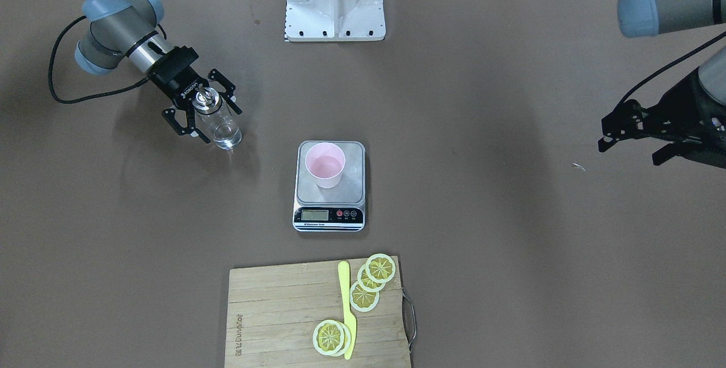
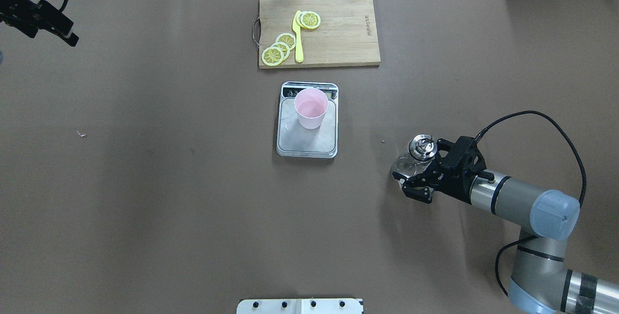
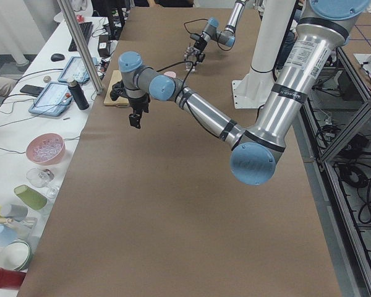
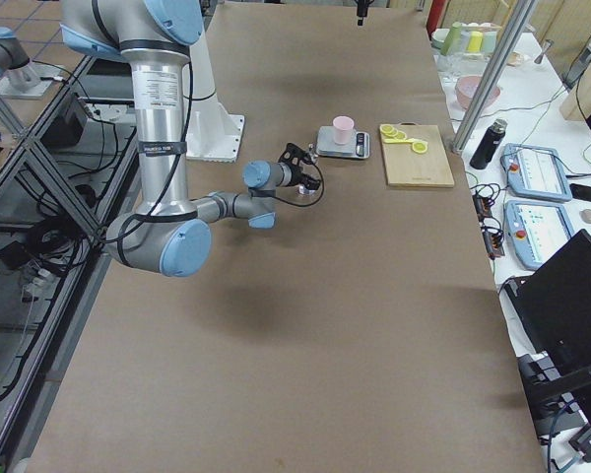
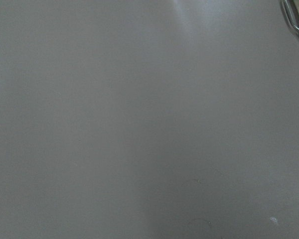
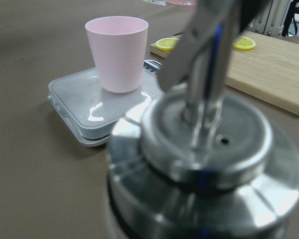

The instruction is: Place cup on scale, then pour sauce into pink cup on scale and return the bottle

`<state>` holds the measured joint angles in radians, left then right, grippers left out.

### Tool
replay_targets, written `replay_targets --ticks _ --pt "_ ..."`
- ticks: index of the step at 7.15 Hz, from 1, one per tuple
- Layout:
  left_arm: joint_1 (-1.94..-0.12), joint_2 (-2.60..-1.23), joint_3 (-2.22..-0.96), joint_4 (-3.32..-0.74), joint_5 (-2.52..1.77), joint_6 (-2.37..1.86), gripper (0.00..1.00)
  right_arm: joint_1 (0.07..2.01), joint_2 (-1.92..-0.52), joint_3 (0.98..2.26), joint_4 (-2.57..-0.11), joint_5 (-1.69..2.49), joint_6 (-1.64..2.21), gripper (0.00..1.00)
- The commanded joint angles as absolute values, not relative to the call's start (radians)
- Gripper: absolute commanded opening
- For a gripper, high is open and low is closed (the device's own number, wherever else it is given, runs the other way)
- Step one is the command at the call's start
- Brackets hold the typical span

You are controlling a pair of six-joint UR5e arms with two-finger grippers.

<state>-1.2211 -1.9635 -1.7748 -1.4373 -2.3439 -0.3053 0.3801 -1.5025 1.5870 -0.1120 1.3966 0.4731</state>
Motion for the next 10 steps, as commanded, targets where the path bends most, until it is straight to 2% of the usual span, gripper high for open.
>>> replay_targets --ticks 1,3,4,7,8,9,10 --pt "-1.221 -1.963 -1.773 -1.437 -2.344 -0.305 0.98 0.367 -1.491 1.582 -0.112 1.384 0.474 0.90" --pt "-1.221 -1.963 -1.773 -1.437 -2.344 -0.305 0.98 0.365 -1.486 1.582 -0.110 1.384 0.474 0.83" --pt "-1.221 -1.963 -1.773 -1.437 -2.344 -0.305 0.98 0.367 -1.486 1.585 -0.110 1.384 0.474 0.83" --pt "-1.221 -1.963 -1.773 -1.437 -2.344 -0.305 0.98 0.371 -1.489 1.591 -0.110 1.387 0.474 0.53" --pt "-1.221 -1.963 -1.773 -1.437 -2.344 -0.305 0.98 0.376 -1.494 1.597 -0.110 1.387 0.474 0.40" --pt "-1.221 -1.963 -1.773 -1.437 -2.344 -0.305 0.97 0.388 -1.494 1.609 -0.112 1.388 0.474 0.34" --pt "-1.221 -1.963 -1.773 -1.437 -2.344 -0.305 0.97 0.405 -1.499 1.629 -0.120 1.391 0.474 0.32"
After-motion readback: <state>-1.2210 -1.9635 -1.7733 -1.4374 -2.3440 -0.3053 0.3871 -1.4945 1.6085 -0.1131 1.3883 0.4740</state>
